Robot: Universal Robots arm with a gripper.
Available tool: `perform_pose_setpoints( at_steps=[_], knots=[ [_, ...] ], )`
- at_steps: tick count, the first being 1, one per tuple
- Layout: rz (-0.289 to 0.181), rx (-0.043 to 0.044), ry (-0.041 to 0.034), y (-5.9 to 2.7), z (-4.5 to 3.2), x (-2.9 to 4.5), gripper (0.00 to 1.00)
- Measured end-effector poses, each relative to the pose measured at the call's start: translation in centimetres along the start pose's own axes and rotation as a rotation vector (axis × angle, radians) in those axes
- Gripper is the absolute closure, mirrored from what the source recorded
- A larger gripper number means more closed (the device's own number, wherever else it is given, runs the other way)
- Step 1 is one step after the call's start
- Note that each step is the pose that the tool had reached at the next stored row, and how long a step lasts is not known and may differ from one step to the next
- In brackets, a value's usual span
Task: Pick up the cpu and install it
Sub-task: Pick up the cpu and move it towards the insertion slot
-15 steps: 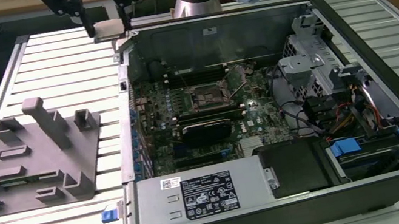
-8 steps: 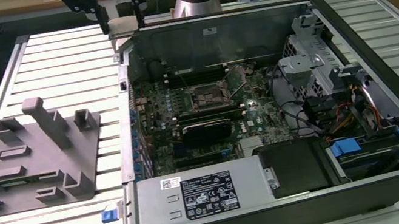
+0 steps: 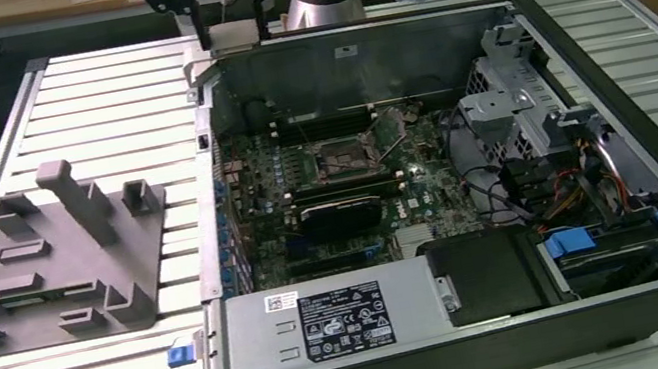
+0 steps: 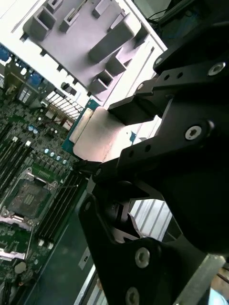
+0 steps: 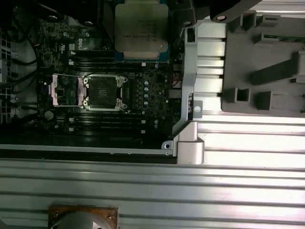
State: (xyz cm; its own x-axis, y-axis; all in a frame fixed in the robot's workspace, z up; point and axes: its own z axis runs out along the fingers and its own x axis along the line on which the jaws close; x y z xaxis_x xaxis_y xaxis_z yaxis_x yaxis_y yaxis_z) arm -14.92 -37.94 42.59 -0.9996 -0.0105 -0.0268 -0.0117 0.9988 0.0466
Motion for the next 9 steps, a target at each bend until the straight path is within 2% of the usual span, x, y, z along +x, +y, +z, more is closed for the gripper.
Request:
perform_pose_setpoints(
  at_steps=[9],
  knots=[
    [0.0, -0.0001, -0.0001, 0.14, 0.11, -3.56, 0.45]
  ],
)
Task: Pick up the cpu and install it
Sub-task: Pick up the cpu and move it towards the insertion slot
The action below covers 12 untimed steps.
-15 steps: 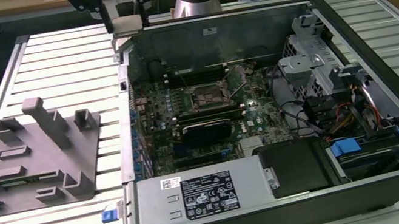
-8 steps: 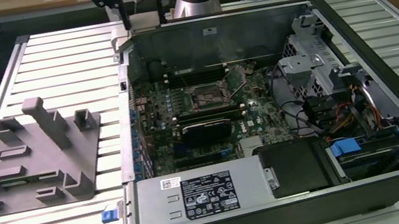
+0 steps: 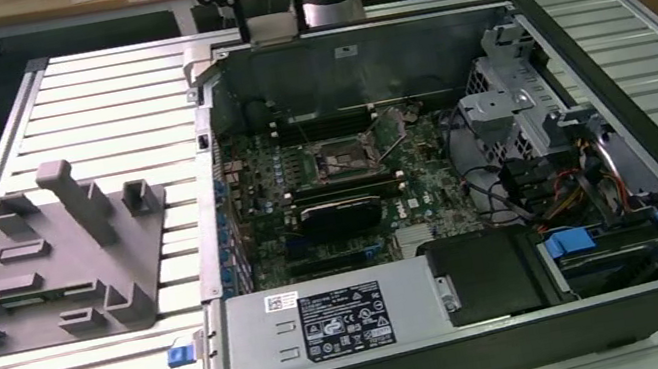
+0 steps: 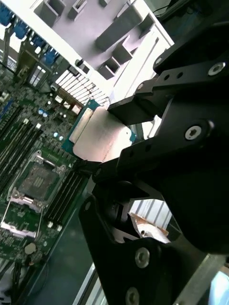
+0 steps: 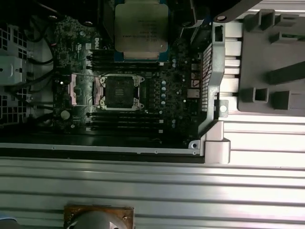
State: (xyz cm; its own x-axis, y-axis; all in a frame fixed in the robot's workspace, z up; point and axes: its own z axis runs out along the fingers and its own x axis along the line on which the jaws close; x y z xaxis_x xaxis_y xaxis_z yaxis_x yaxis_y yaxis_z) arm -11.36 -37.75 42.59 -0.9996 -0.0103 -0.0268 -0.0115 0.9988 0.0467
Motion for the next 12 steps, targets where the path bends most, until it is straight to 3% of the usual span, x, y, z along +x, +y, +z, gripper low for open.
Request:
perform_pose_setpoints(
  at_steps=[4, 7, 12],
  knots=[
    [0.0, 0.0001, 0.0001, 0.08, 0.04, -1.56, 0.45],
    [0.0, 0.0001, 0.0001, 0.11, 0.22, -2.0, 0.45],
    [0.0, 0.0001, 0.0011, 0.09, 1.13, -2.55, 0.45]
  ],
)
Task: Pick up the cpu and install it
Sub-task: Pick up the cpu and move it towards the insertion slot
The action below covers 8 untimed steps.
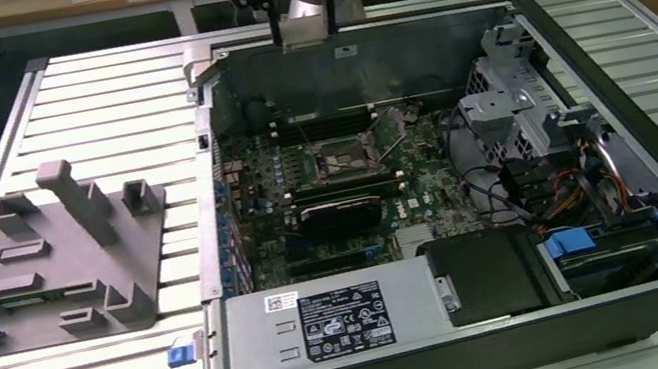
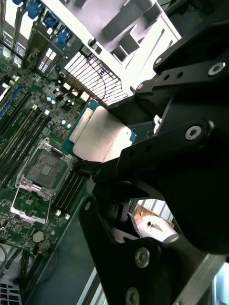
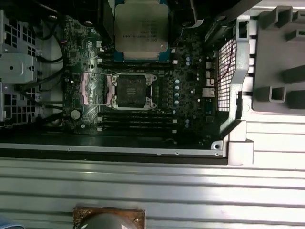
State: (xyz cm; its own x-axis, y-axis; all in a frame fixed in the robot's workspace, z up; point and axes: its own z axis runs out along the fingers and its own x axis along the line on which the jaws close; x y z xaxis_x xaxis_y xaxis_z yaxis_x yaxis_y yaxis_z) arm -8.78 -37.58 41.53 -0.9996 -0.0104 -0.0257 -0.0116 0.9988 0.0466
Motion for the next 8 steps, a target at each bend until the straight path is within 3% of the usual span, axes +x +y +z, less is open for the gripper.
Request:
perform_pose_setpoints(
  at_steps=[8],
  knots=[
    [0.0, 0.0, 0.0013, -0.03, 1.48, -1.03, 0.45]
  ],
)
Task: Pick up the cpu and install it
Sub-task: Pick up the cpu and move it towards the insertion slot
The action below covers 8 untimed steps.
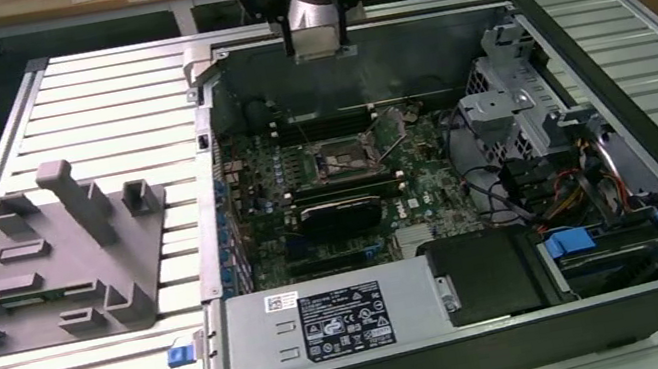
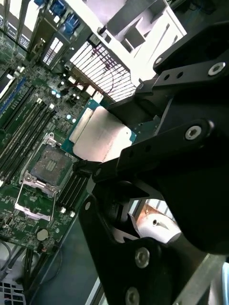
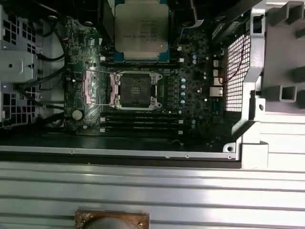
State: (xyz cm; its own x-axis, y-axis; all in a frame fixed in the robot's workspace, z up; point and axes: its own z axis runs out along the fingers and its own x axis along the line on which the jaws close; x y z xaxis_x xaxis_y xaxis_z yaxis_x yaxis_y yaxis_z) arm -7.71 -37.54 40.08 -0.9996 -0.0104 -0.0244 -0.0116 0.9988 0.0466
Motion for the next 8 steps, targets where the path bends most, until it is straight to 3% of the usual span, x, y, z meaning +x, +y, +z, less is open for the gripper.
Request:
perform_pose_setpoints(
  at_steps=[8],
  knots=[
    [0.0, 0.0001, 0.0007, -0.03, 1.48, -1.02, 0.45]
  ],
)
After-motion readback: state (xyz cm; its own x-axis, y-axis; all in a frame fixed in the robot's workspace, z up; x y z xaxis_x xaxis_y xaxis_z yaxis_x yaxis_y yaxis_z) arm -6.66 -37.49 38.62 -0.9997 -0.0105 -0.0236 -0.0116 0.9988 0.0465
